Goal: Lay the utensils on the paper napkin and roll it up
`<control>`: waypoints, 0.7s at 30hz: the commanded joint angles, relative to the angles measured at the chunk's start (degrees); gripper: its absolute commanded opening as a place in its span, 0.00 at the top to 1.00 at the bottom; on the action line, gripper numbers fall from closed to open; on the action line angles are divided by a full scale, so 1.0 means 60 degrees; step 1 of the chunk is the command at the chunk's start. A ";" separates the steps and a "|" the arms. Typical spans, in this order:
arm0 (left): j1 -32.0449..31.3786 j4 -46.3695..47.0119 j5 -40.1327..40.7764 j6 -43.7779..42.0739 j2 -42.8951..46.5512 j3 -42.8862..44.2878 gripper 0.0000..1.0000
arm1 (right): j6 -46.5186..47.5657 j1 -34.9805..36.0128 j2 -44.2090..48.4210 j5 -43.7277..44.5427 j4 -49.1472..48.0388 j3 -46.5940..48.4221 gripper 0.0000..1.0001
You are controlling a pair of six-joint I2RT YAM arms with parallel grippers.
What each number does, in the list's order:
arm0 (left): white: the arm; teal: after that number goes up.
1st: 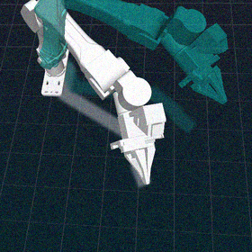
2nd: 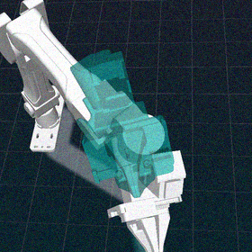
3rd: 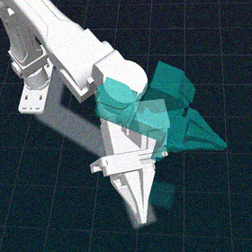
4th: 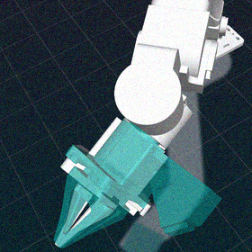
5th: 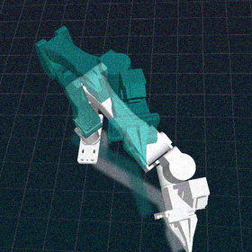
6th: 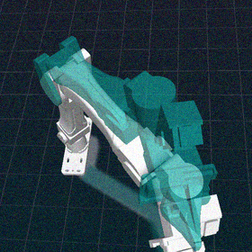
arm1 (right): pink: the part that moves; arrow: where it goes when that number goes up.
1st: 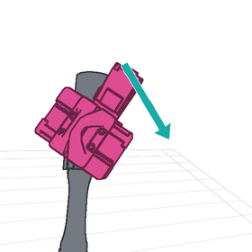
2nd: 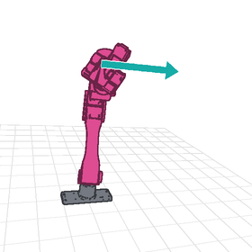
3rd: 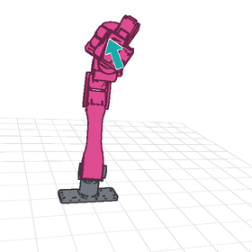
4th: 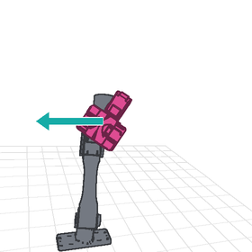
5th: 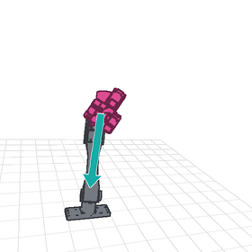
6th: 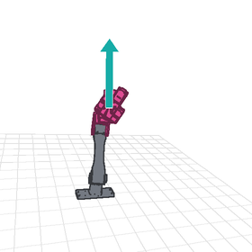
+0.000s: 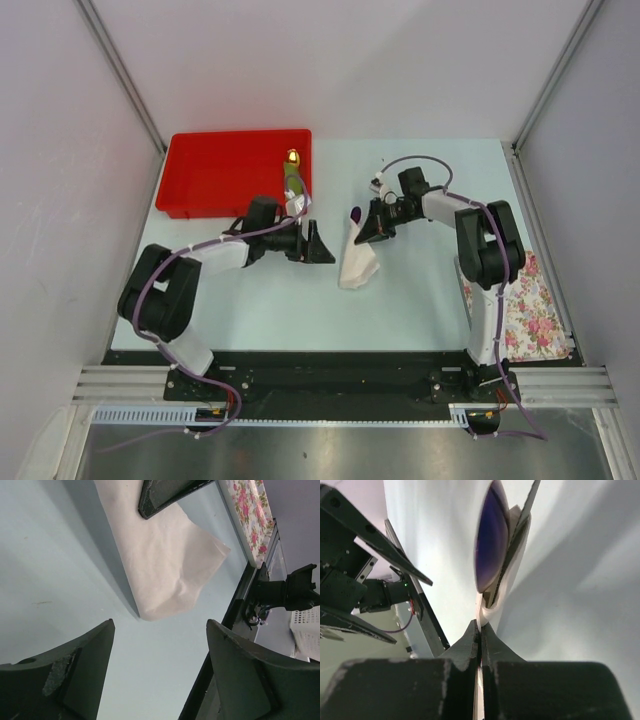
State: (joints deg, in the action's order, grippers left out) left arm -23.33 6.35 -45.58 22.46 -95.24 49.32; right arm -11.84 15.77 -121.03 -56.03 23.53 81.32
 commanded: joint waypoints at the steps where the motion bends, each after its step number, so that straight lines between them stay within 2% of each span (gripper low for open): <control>1: 0.0139 -0.0033 -0.0035 -0.0886 0.0887 0.0423 0.20 | 0.0726 0.0213 0.1317 -0.0534 0.0325 0.0377 1.00; 5: 0.0256 -0.0062 -0.0209 -0.1338 0.1619 0.0232 0.20 | 0.1691 0.0359 0.2005 -0.0564 0.1101 0.0917 1.00; 10: 0.0446 -0.0720 -0.0576 -0.2277 0.3125 0.0056 0.14 | 0.2733 0.0550 0.2842 -0.0769 0.2551 0.1563 1.00; 16: 0.0505 -0.1321 -0.1133 -0.2878 0.4212 0.0670 0.07 | 0.3539 0.1033 0.4101 -0.0682 0.3548 0.2309 1.00; 19: 0.0636 -0.1104 -0.1249 -0.2923 0.4798 0.0964 0.00 | 0.3833 0.1354 0.4760 -0.0302 0.3812 0.2545 1.00; 21: 0.0695 -0.0358 -0.1382 -0.2763 0.5294 0.0921 0.00 | 0.3862 0.1516 0.5155 -0.0140 0.3842 0.2648 1.00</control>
State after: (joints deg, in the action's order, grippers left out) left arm -20.43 -0.45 -50.41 7.77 -69.08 52.34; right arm 7.90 22.70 -96.66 -57.14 43.77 93.25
